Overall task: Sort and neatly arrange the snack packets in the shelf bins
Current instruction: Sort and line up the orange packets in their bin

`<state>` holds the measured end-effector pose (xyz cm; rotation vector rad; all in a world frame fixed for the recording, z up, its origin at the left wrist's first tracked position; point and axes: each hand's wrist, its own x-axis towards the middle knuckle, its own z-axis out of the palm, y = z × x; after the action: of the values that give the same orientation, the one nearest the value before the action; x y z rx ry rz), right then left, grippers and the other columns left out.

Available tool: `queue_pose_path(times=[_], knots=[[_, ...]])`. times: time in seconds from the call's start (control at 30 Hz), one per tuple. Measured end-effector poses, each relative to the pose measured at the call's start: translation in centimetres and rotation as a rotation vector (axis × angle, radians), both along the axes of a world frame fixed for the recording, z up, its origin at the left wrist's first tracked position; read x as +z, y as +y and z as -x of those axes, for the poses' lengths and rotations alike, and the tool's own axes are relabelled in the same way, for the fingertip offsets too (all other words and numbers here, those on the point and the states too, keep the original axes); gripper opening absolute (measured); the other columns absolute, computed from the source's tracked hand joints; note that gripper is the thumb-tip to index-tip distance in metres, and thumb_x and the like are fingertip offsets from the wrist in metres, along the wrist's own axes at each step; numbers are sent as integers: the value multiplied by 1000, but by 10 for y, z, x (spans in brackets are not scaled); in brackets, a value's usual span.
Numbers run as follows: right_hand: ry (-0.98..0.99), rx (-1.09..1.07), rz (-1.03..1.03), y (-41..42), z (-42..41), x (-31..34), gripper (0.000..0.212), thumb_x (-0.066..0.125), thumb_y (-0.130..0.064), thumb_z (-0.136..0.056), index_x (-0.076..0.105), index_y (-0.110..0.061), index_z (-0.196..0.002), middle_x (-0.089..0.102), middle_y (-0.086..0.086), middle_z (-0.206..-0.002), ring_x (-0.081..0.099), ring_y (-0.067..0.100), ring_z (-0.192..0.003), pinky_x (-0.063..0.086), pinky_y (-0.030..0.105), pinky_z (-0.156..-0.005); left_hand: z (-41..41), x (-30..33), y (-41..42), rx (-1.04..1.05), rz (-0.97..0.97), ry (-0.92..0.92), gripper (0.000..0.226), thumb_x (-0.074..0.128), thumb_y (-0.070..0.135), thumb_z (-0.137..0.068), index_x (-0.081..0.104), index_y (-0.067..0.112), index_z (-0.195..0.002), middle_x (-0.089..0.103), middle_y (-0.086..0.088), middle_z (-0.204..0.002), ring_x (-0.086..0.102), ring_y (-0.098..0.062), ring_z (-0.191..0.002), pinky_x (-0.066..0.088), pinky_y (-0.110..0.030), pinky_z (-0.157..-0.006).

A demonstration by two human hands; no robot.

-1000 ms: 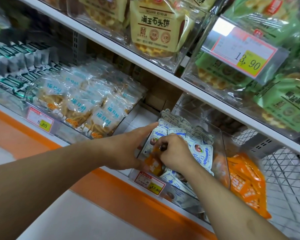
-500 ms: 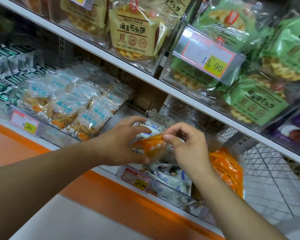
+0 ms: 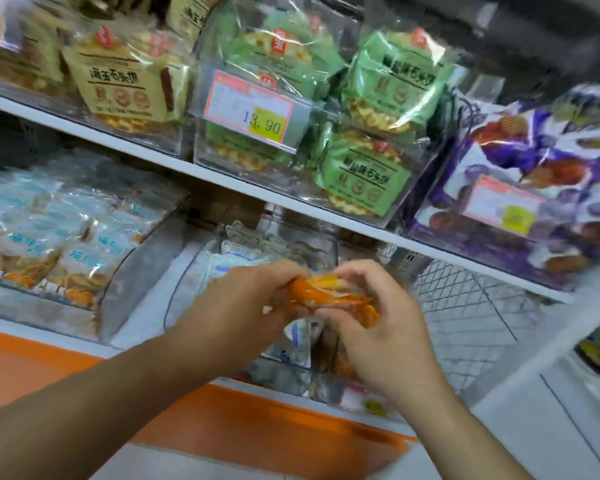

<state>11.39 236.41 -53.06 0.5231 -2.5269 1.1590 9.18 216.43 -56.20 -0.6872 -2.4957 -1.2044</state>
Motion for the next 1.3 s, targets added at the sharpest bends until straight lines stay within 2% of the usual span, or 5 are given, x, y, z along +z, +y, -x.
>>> queue_pose_path(times=[0.17, 0.37, 0.7, 1.07, 1.3], knots=[[103, -176, -13, 47, -15, -6, 41, 84, -9, -82, 61, -39, -99, 69, -21, -97, 66, 2, -94, 47, 13, -77, 4, -7, 39, 6, 26, 3, 63, 78, 43, -86, 46, 45, -141, 54, 32, -123, 50, 11, -106, 38, -9, -82], [45, -446, -185, 100, -15, -23, 45, 80, -21, -89, 51, -42, -116, 65, -29, -92, 63, 0, -86, 47, 22, -72, 21, -29, 34, 94, 186, -117, 72, 73, 45, -89, 37, 37, -150, 46, 18, -148, 49, -1, -126, 40, -20, -101], [49, -459, -468, 64, 13, -38, 60, 75, -31, -92, 36, -23, -137, 62, 1, -120, 61, 23, -112, 52, 36, -88, 27, -40, 10, 155, 267, -163, 57, 72, 42, -91, 49, 34, -142, 54, 14, -139, 54, -10, -123, 42, -24, -94], [-106, -625, -251, 81, 19, -16, 51, 78, -26, -90, 38, -25, -120, 60, -4, -78, 56, 7, -67, 37, 27, -52, 33, -47, -19, 160, 299, -160, 46, 71, 45, -91, 53, 38, -133, 58, 17, -130, 57, -7, -114, 48, -28, -95], [-139, -452, -371, 62, 37, -49, 55, 72, -38, -95, 41, -19, -136, 59, -1, -116, 60, 21, -108, 47, 32, -86, 33, -45, -18, 142, 301, -189, 45, 68, 45, -93, 51, 38, -134, 55, 17, -133, 54, -4, -113, 41, -21, -87]])
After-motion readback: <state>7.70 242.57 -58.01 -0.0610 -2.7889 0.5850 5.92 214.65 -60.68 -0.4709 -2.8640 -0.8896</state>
